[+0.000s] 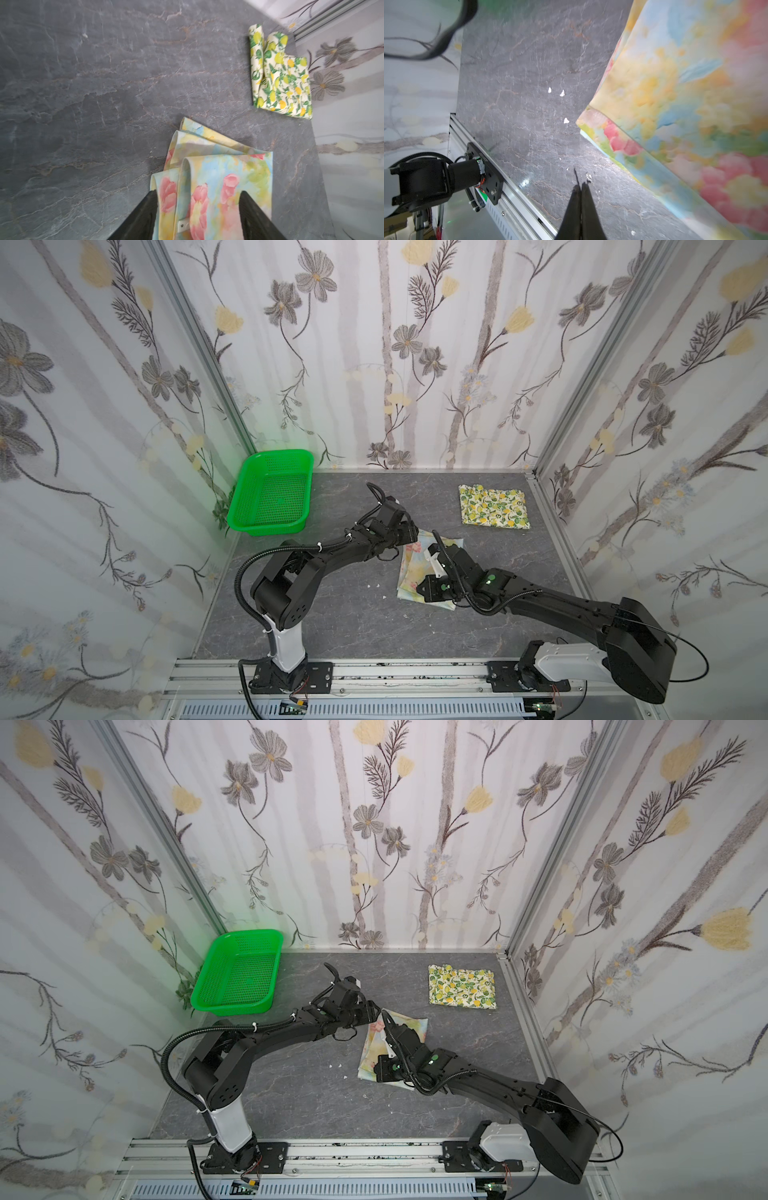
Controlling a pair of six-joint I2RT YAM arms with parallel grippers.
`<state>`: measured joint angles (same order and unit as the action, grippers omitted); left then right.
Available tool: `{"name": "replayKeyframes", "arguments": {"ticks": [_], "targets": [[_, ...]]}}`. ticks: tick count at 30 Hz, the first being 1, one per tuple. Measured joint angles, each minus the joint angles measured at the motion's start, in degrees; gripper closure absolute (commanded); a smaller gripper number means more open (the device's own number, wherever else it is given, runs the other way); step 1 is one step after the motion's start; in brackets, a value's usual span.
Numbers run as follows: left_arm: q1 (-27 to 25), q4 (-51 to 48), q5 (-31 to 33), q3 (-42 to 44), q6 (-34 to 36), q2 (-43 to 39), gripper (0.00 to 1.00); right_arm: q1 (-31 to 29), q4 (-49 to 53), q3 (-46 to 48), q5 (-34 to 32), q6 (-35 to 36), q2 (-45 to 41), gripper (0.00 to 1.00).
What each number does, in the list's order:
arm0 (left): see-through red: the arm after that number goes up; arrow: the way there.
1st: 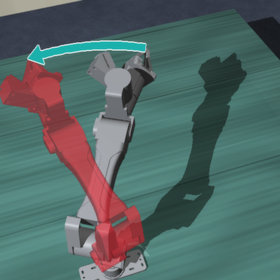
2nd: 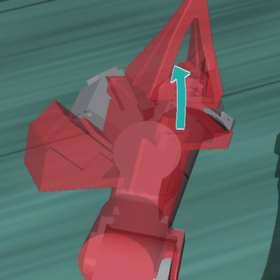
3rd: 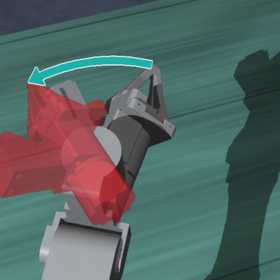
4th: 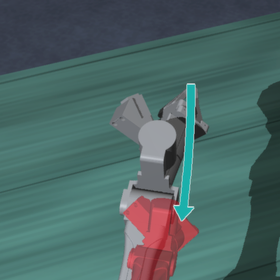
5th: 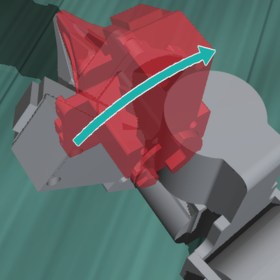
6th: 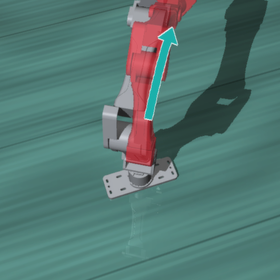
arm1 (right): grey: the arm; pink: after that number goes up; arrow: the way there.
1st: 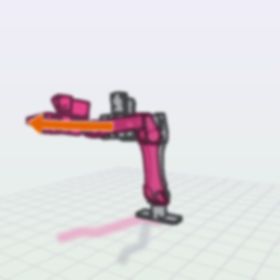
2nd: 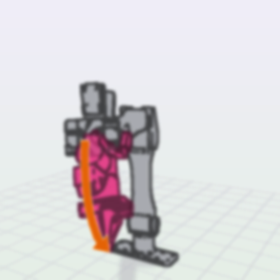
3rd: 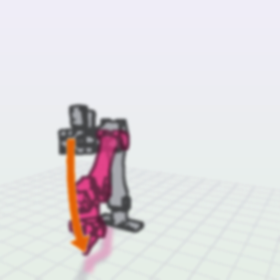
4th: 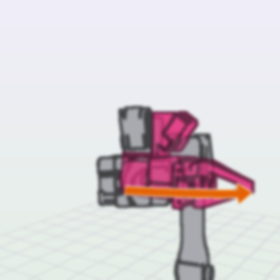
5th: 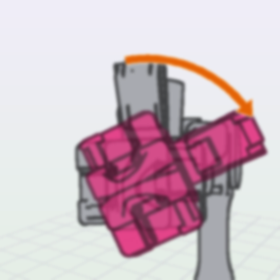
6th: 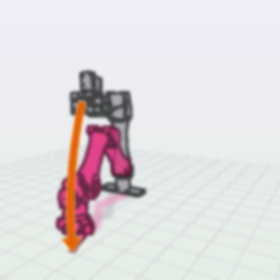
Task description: Fold and stack the skirts
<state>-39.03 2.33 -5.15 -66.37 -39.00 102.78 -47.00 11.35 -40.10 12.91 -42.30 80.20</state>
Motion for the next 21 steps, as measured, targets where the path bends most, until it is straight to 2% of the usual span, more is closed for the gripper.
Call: {"name": "replayKeyframes", "arguments": {"ticks": [3,9,15,21], "targets": [[0.1,0.8,-0.1,1.4,0.0,-2.8,0.39,6.2,1.1,0.8,-0.3,1.2,-3.2,0.94],[-1.9,0.7,-2.0,6.6,-2.7,-8.0,0.66,17.6,1.8,0.5,-1.6,5.9,-0.5,1.00],[-8.2,0.8,-4.1,9.5,-6.7,-9.0,0.72,25.3,1.2,-4.9,-3.0,10.3,7.8,1.00],[-11.3,0.8,-4.1,11.4,-10.3,-4.8,0.75,28.1,-0.8,-10.3,-3.1,13.0,18.7,1.00]]}}
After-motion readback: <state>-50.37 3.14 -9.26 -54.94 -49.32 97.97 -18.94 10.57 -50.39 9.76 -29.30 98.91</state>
